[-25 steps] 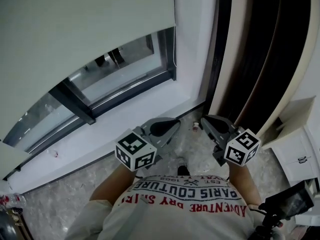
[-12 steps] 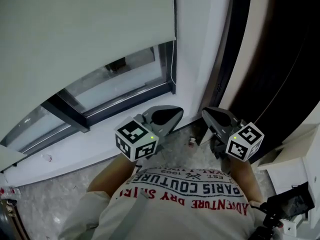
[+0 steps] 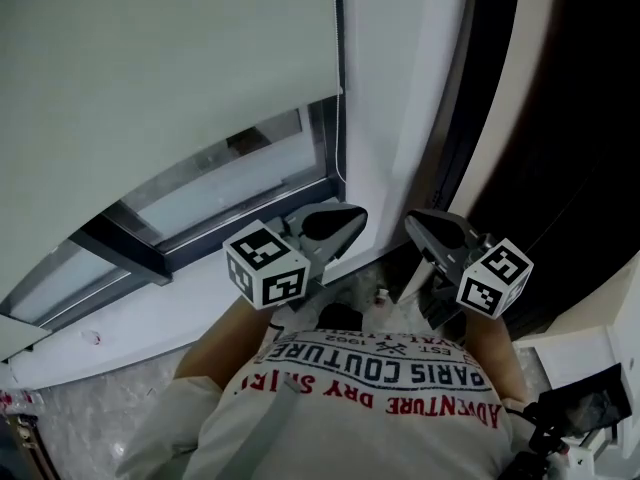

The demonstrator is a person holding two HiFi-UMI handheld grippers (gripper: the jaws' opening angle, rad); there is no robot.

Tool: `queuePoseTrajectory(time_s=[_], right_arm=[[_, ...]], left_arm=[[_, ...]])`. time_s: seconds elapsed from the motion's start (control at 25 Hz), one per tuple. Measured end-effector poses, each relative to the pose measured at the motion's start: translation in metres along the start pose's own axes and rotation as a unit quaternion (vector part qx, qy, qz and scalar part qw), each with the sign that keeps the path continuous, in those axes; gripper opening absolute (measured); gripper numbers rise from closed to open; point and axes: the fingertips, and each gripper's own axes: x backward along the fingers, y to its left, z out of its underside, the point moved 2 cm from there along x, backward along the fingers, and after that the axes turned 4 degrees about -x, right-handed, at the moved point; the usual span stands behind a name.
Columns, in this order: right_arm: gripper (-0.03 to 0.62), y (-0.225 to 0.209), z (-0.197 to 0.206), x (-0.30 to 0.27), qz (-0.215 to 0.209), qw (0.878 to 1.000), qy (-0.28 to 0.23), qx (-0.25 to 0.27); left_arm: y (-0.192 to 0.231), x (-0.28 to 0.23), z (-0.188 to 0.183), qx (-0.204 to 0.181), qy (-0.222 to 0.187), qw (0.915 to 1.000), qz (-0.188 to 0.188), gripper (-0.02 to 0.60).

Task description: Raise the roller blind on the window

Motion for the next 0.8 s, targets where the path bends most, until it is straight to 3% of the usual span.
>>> queuePoseTrajectory(time_s=[0.56, 0.8], right_arm=[[0.005, -0.055, -0.034, -0.064, -0.002, 0.999, 0.02, 0.033], [0.006, -0.054, -0.049, -0.082, 0.005, 0.999, 0.019, 0.047]], left_arm=[[0.144, -0.065, -0.058, -0.06, 0.002, 0.9976, -0.035, 0.005], [0.189, -0.086, -0.077, -0.073, 0.007, 0.9964, -0.042, 0.093]])
